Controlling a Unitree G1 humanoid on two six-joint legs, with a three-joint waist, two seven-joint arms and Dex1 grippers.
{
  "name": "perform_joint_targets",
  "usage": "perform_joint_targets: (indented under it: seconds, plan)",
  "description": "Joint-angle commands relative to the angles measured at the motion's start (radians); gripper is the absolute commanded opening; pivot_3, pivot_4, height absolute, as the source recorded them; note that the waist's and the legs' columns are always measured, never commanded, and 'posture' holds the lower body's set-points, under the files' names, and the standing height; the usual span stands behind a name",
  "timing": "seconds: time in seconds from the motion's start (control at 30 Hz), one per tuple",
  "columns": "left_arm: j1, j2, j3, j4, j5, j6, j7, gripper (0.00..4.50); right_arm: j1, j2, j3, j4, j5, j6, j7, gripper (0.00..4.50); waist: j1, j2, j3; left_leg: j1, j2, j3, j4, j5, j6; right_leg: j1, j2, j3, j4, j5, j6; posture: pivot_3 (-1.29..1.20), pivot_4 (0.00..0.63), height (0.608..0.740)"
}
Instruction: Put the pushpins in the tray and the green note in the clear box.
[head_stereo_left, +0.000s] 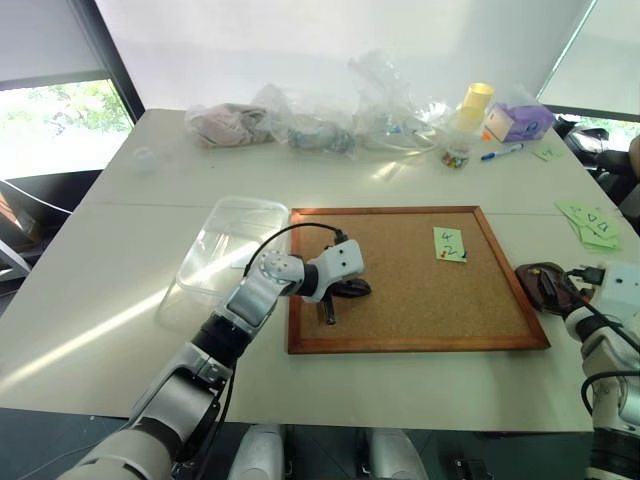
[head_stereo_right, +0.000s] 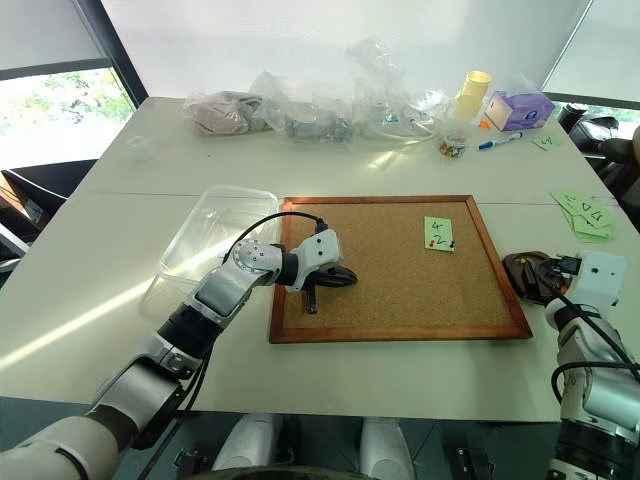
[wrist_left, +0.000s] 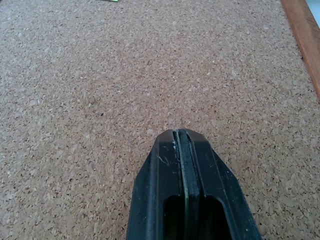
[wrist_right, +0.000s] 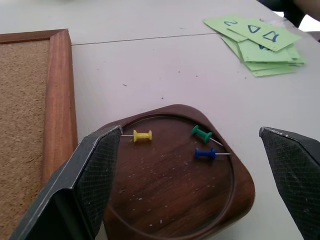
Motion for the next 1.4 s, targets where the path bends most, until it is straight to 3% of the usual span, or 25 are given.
perform_joint_targets:
  seconds: [0.03, 0.3, 0.6, 0.83, 0.93, 1.17, 1.4]
  plan:
    - [0.019, -0.006, -0.041, 0.015, 0.021, 0.008, -0.009, 0.0, -0.024, -0.019, -0.014, -0.01, -0.01, -0.05, -0.004, 4.47, 0.0, 0.0, 0.0, 0.0, 0.0, 0.0, 0.0, 0.0, 0.0, 0.0, 0.0, 0.0, 0.0, 0.0, 0.0, 0.0, 0.15, 0.737]
    - [0.02, 0.002, -0.039, 0.008, 0.02, 0.012, -0.012, 0.0, -0.046, 0.011, 0.155, -0.227, 0.084, 0.028, 0.136, 4.47, -0.003, 0.0, 0.0, 0.0, 0.0, -0.001, 0.0, 0.0, 0.0, 0.0, 0.0, 0.0, 0.0, 0.0, 0.0, 0.0, 0.15, 0.737]
    - [0.009, -0.004, -0.037, 0.024, 0.025, 0.006, -0.011, 0.0, -0.142, 0.04, 0.262, -0.095, 0.04, 0.044, 0.14, 4.47, 0.0, 0.0, 0.0, -0.001, 0.0, -0.002, 0.0, 0.0, 0.0, 0.0, 0.0, 0.0, 0.0, 0.0, 0.0, 0.0, 0.15, 0.737]
    - [0.015, -0.001, -0.035, 0.016, 0.024, 0.008, -0.009, 0.0, -0.174, 0.053, 0.277, -0.034, 0.033, 0.025, 0.146, 4.47, 0.0, 0.0, 0.0, -0.001, 0.0, -0.002, 0.0, 0.0, 0.0, 0.0, 0.0, 0.0, 0.0, 0.0, 0.0, 0.0, 0.15, 0.737]
    - [0.018, 0.001, -0.035, 0.01, 0.023, 0.01, -0.008, 0.0, -0.178, 0.056, 0.276, -0.019, 0.029, 0.019, 0.146, 3.64, 0.0, 0.0, 0.0, -0.001, 0.0, -0.002, 0.0, 0.0, 0.0, 0.0, 0.0, 0.0, 0.0, 0.0, 0.0, 0.0, 0.15, 0.737]
    - [0.019, 0.002, -0.036, 0.004, 0.023, 0.012, -0.008, 0.0, -0.176, 0.065, 0.269, -0.013, 0.03, 0.021, 0.136, 0.26, 0.0, 0.0, 0.0, -0.001, 0.0, -0.002, 0.0, 0.0, 0.0, 0.0, 0.0, 0.0, 0.0, 0.0, 0.0, 0.0, 0.15, 0.737]
    - [0.013, 0.003, -0.036, 0.01, 0.025, 0.009, -0.01, 0.0, -0.17, 0.078, 0.252, -0.023, 0.06, 0.044, 0.144, 0.12, -0.001, 0.0, 0.0, -0.001, 0.0, -0.002, 0.0, 0.0, 0.0, 0.0, 0.0, 0.0, 0.0, 0.0, 0.0, 0.0, 0.15, 0.737]
